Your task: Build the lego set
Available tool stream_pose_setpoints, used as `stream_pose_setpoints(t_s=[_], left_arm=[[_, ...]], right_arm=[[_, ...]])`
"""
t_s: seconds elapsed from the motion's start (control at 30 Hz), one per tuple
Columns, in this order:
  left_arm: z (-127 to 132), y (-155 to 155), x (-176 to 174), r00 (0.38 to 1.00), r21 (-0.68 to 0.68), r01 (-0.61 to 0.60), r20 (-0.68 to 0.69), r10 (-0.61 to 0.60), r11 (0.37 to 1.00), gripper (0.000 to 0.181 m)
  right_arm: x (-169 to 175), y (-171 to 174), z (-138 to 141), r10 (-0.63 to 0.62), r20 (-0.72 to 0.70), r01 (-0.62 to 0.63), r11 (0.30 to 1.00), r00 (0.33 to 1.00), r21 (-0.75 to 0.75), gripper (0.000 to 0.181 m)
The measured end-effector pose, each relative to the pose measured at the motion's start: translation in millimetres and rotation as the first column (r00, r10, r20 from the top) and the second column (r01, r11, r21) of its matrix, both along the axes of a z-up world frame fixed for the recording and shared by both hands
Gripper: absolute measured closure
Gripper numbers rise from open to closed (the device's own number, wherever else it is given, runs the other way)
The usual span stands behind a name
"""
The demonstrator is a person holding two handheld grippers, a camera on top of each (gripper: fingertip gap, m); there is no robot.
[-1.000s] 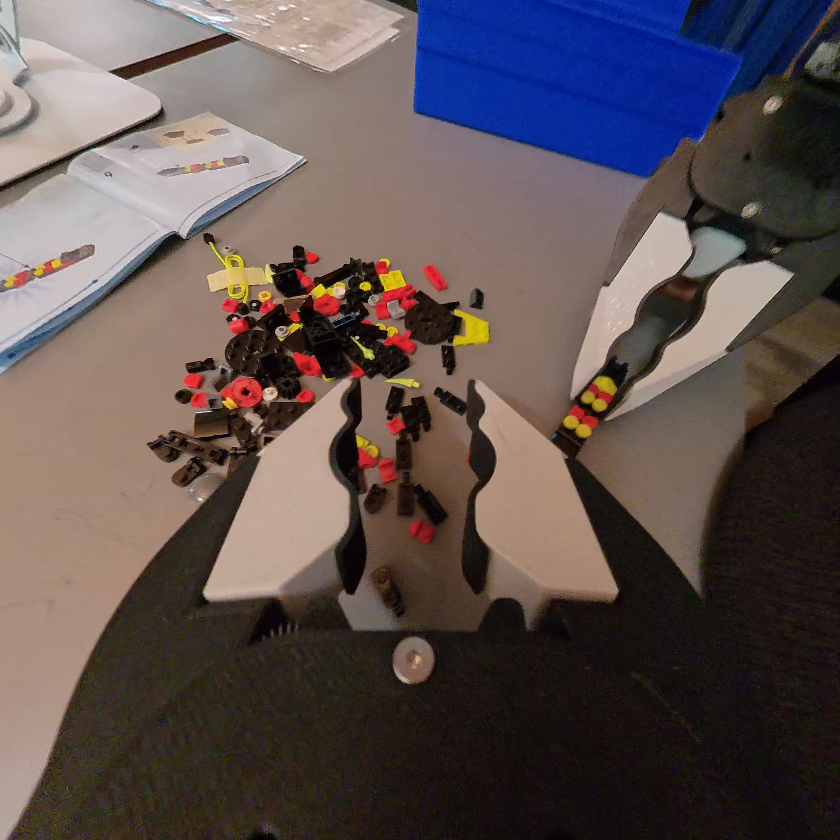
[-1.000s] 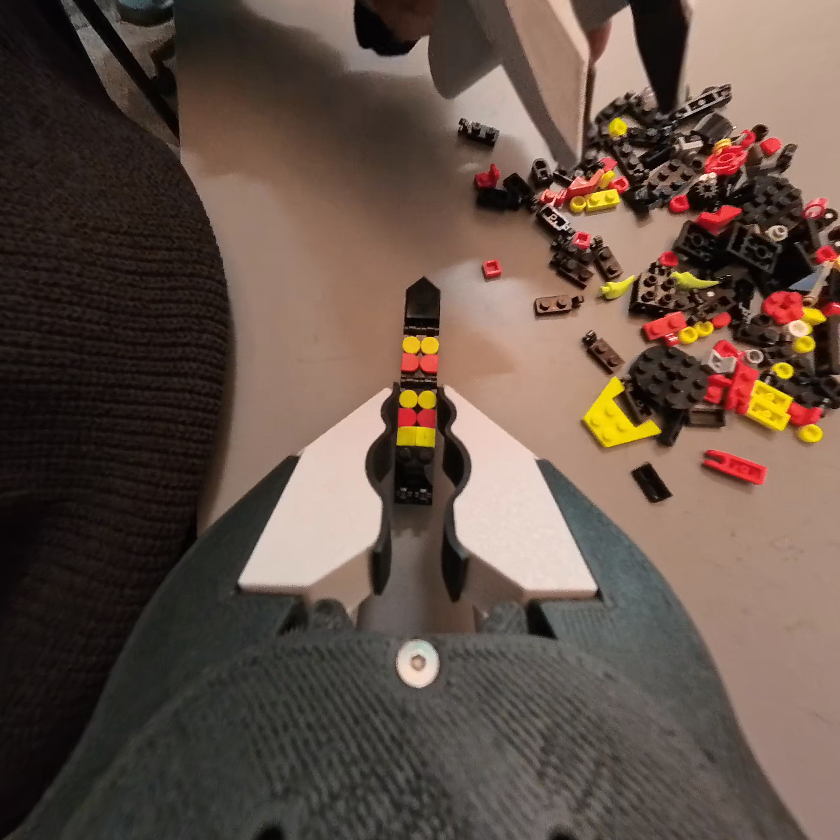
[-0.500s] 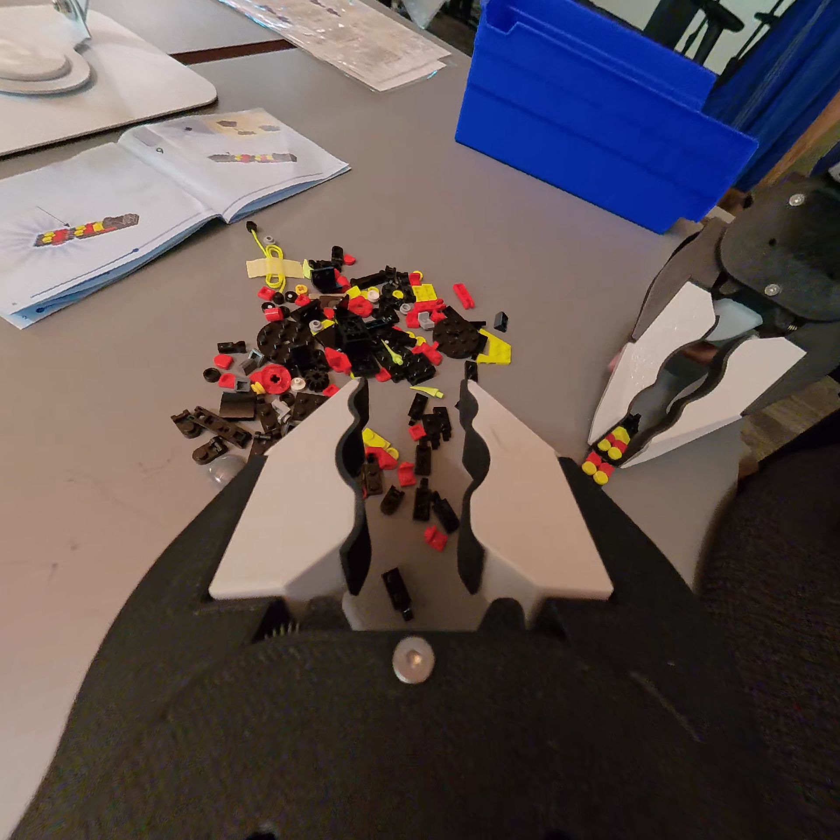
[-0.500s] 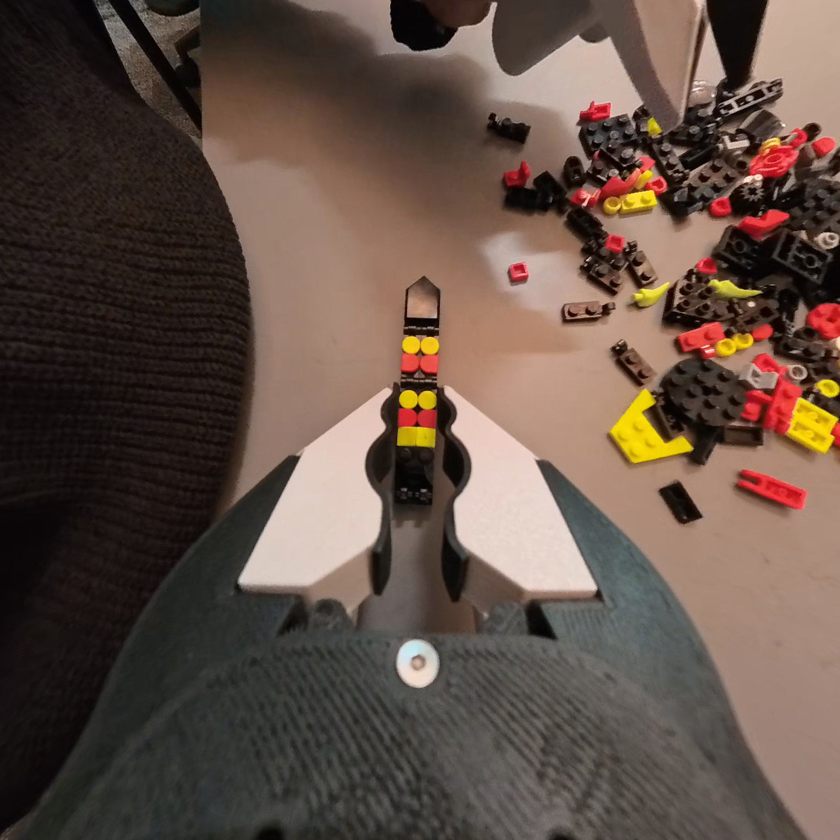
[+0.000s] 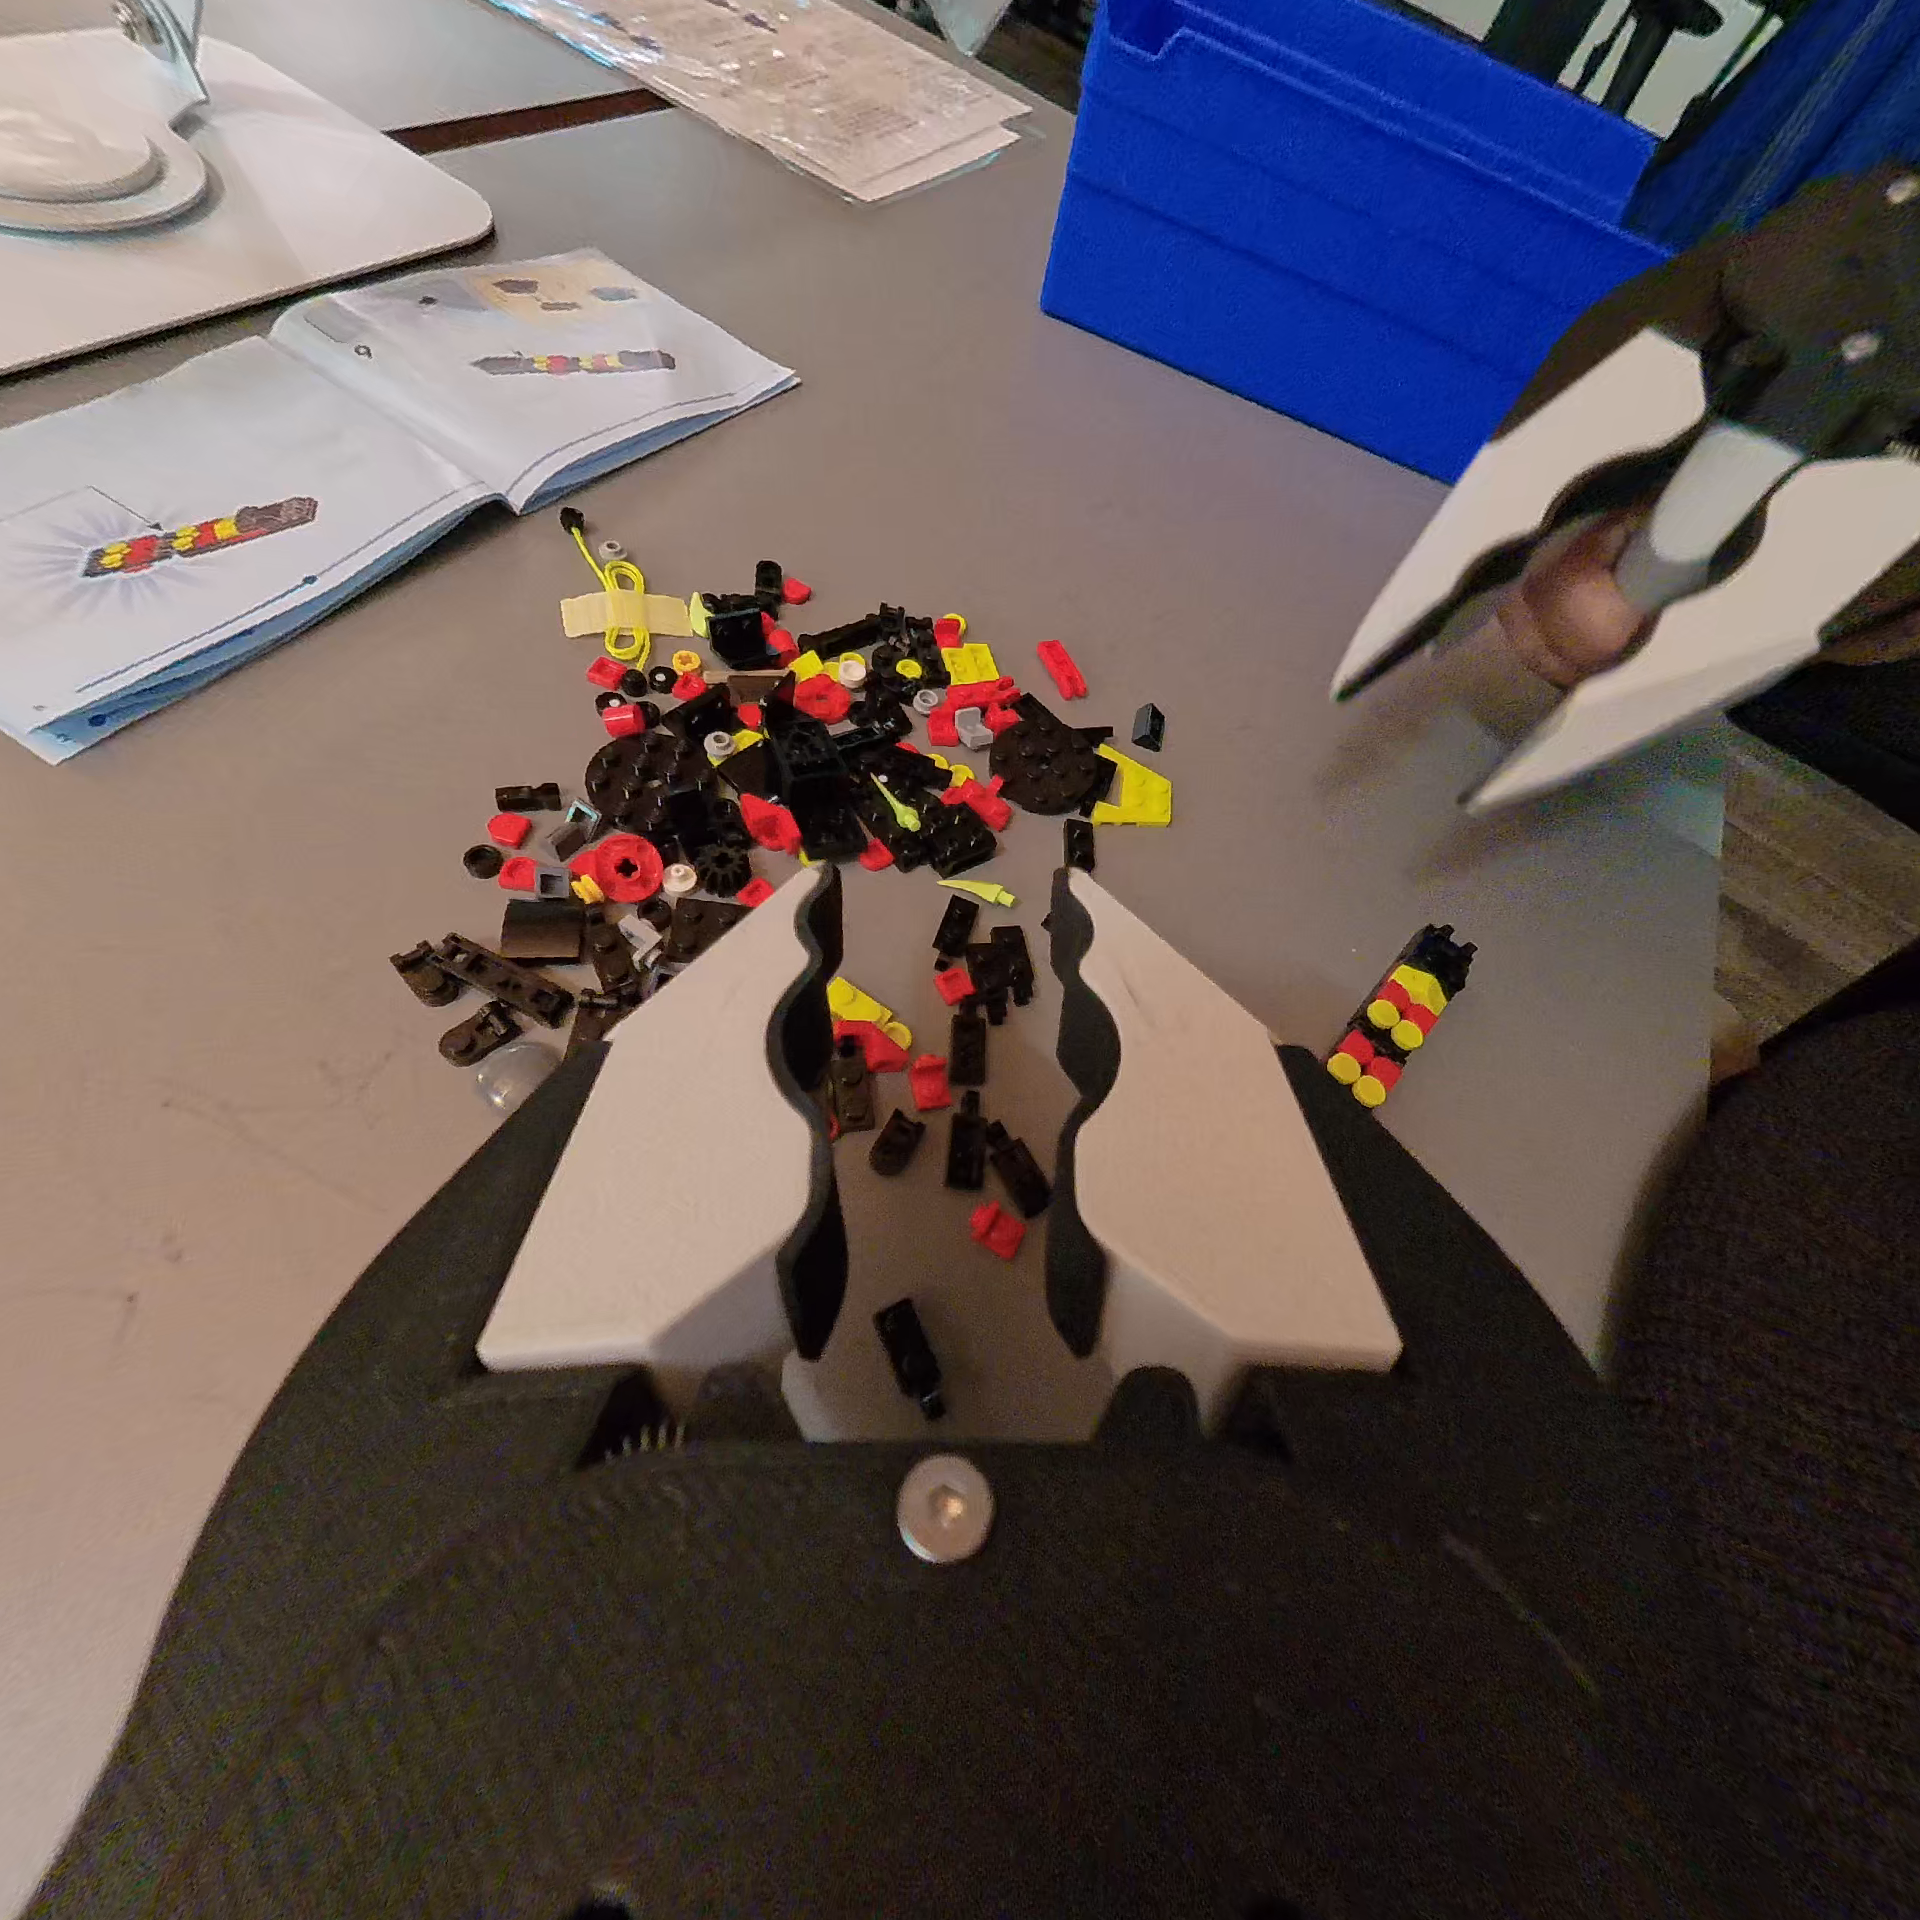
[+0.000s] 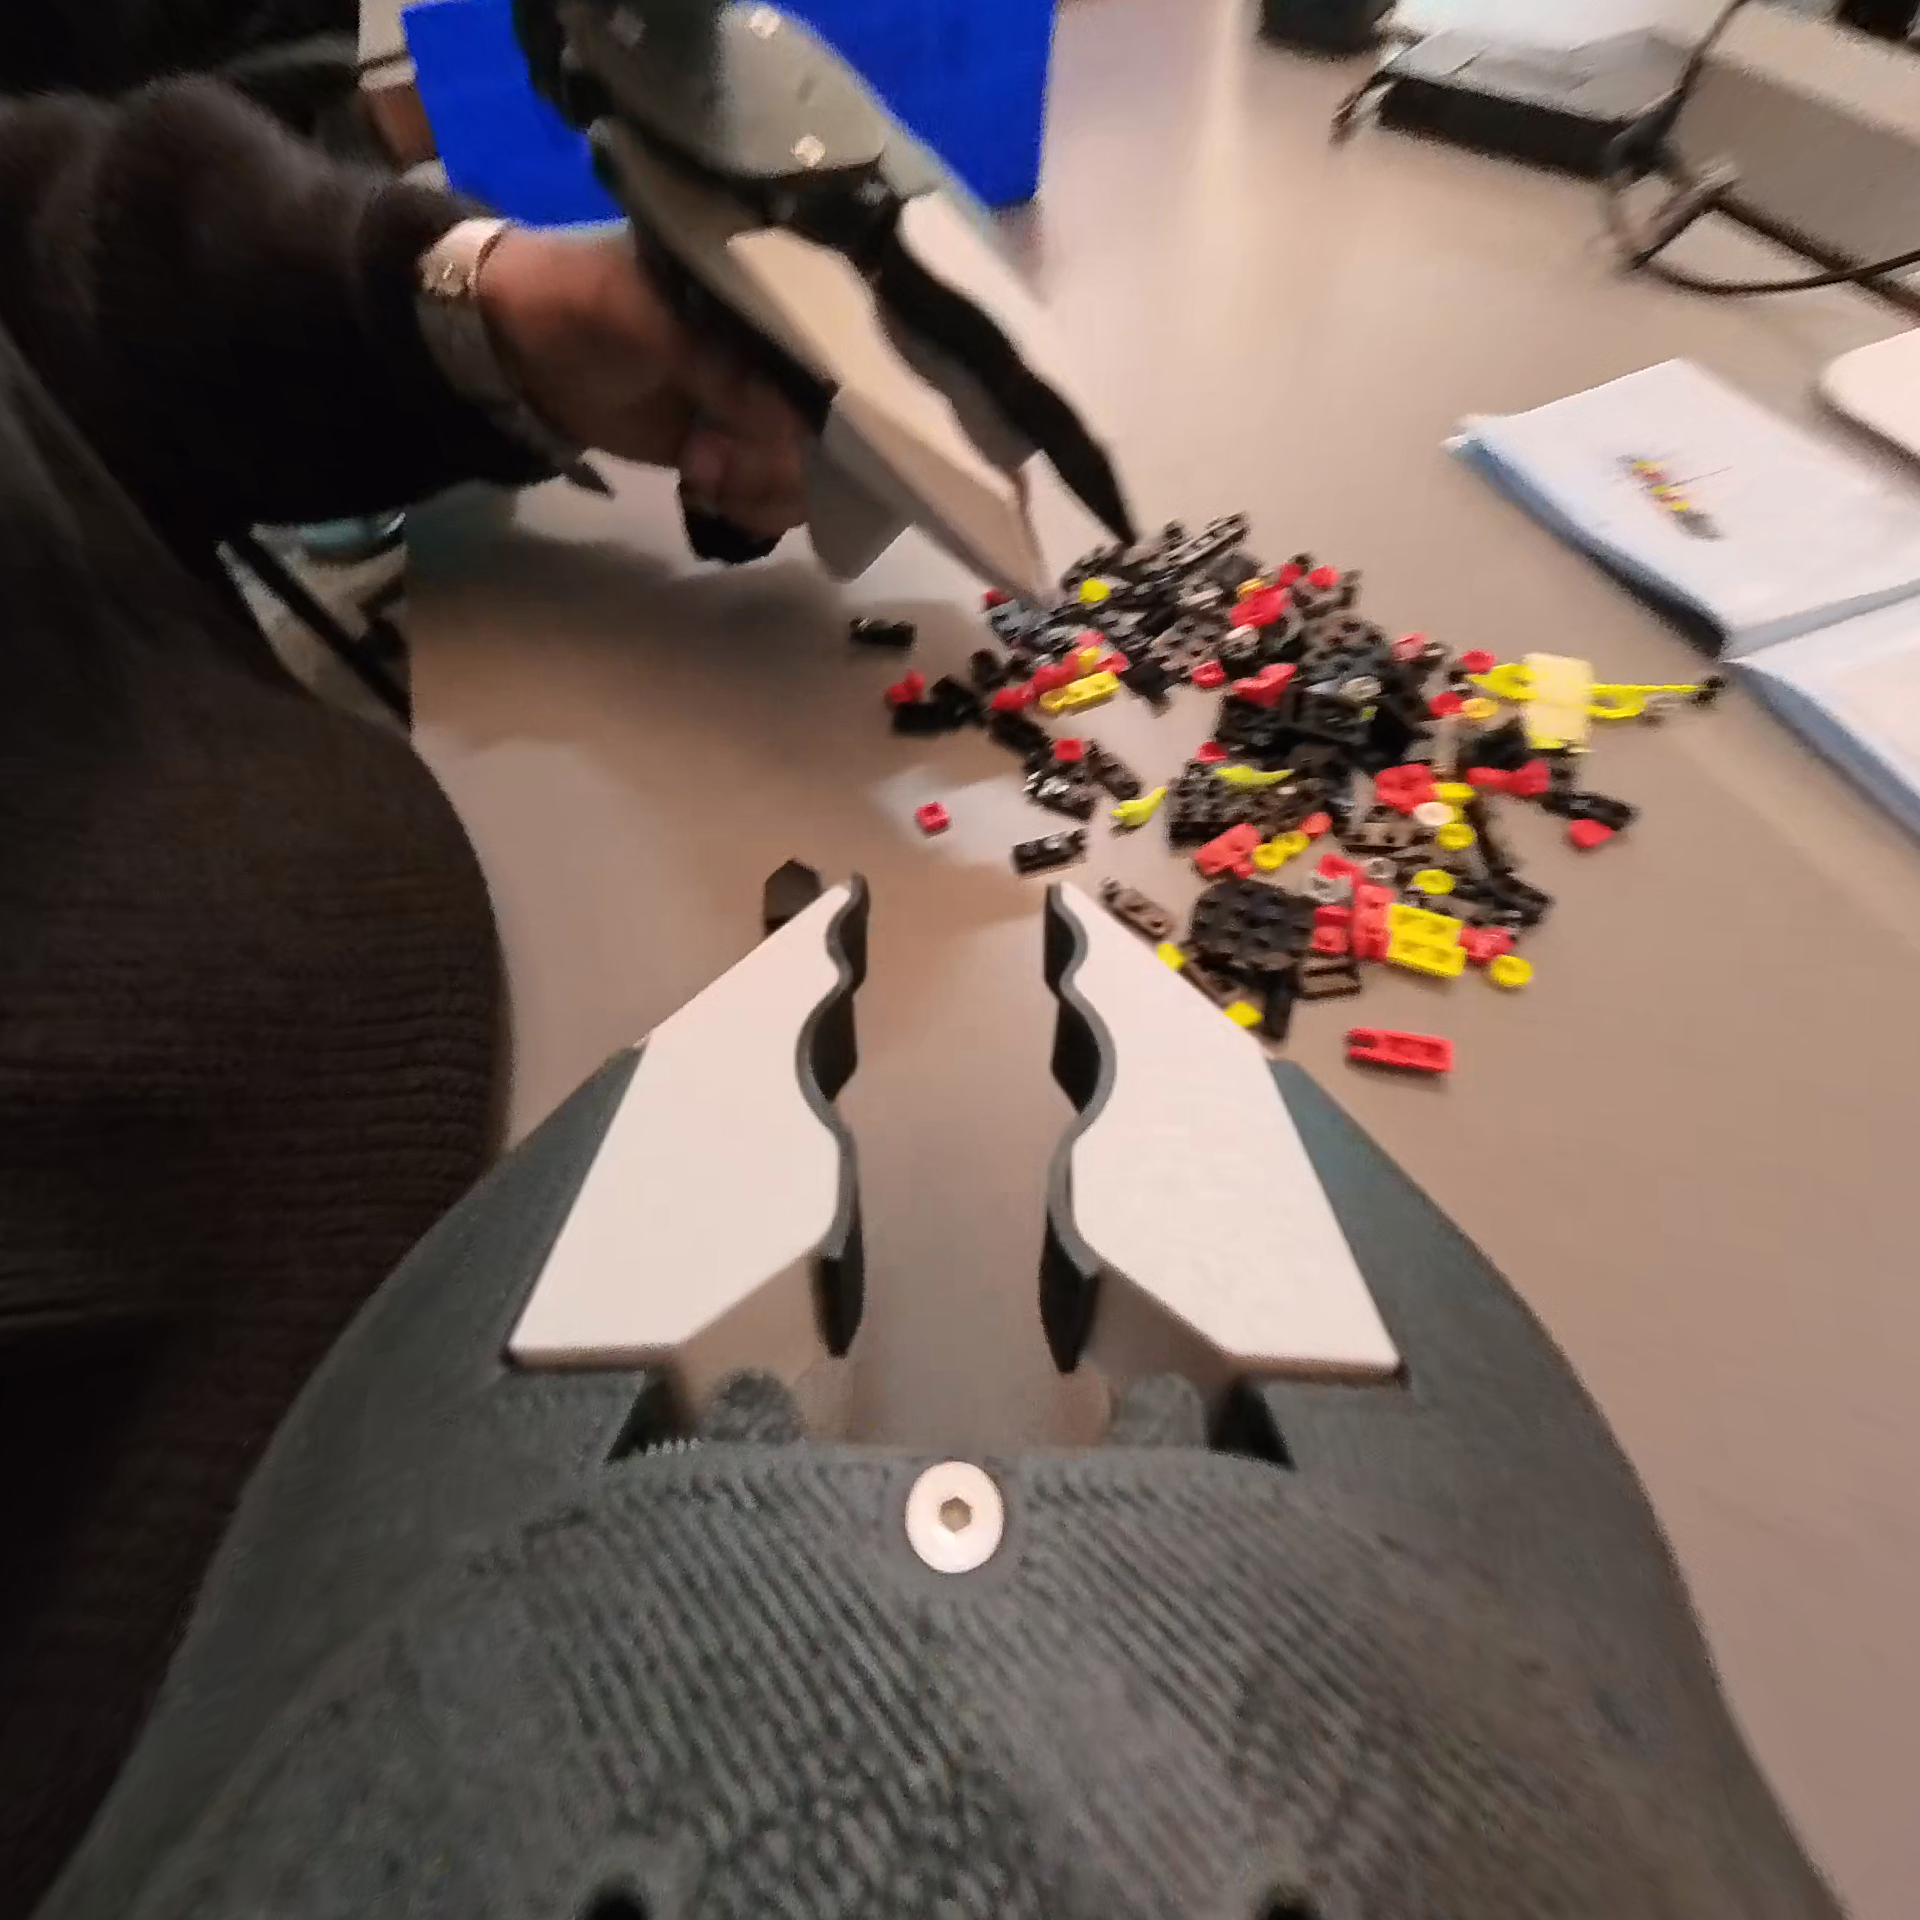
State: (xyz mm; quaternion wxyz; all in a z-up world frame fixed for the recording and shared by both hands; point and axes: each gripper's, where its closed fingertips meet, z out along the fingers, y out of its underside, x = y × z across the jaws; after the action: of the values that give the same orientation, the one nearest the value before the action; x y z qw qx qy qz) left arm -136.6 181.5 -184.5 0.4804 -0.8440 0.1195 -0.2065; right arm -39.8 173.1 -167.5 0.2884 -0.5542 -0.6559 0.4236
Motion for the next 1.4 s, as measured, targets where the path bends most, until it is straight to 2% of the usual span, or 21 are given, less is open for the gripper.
stream_pose_setpoints(t_s=[0.13,0.27,0.43,0.53,0.67,0.73,0.83,1.03,1.2,1.3,1.4], left_arm=[[-3.0,0.4,3.0,1.000,-0.003,0.007,-0.027,-0.007,1.000,0.142],[-3.4,3.3,-2.8,0.998,0.005,-0.023,-0.066,0.023,1.000,0.141],[13.8,22.9,-15.5,0.993,0.040,-0.110,-0.048,0.111,0.993,0.139],[15.0,43.3,-25.8,0.975,0.043,-0.127,-0.176,0.133,0.991,0.137],[26.0,94.1,-46.7,0.917,0.146,-0.133,-0.357,0.177,0.980,0.138],[20.0,123.1,-51.5,0.897,0.131,-0.117,-0.412,0.161,0.984,0.131],[-5.1,160.0,-50.6,0.855,0.035,-0.083,-0.511,0.089,0.996,0.116],[-23.2,205.9,-41.7,0.702,0.067,-0.008,-0.710,0.053,0.998,0.116],[-36.7,215.4,-34.6,0.708,0.018,0.002,-0.706,0.012,1.000,0.116],[-34.9,221.7,-39.4,0.695,0.035,-0.017,-0.718,0.037,0.999,0.119],[-30.4,224.9,-38.4,0.710,0.045,-0.022,-0.702,0.047,0.999,0.120]], right_arm=[[-1.2,19.6,6.1,-0.100,-0.034,0.100,0.995,0.994,0.012,0.149],[-4.1,22.6,6.3,-0.140,-0.034,0.139,0.990,0.990,-0.014,0.149],[-6.2,22.8,16.3,-0.168,-0.075,0.166,0.985,0.983,-0.038,0.150],[-5.0,23.8,15.6,-0.172,-0.069,0.169,0.984,0.983,-0.054,0.151],[-5.7,21.8,22.6,-0.167,-0.094,0.159,0.983,0.982,-0.089,0.152],[-6.5,21.0,23.0,-0.161,-0.096,0.153,0.984,0.982,-0.090,0.152],[-7.6,19.4,21.5,-0.152,-0.089,0.144,0.985,0.984,-0.094,0.152],[-4.7,21.4,18.4,-0.153,-0.076,0.146,0.984,0.985,-0.099,0.152],[-0.3,22.6,16.9,-0.159,-0.069,0.152,0.983,0.985,-0.102,0.151],[1.4,23.6,16.4,-0.161,-0.067,0.153,0.982,0.985,-0.106,0.151],[1.8,24.6,16.5,-0.162,-0.067,0.153,0.981,0.985,-0.120,0.151]])
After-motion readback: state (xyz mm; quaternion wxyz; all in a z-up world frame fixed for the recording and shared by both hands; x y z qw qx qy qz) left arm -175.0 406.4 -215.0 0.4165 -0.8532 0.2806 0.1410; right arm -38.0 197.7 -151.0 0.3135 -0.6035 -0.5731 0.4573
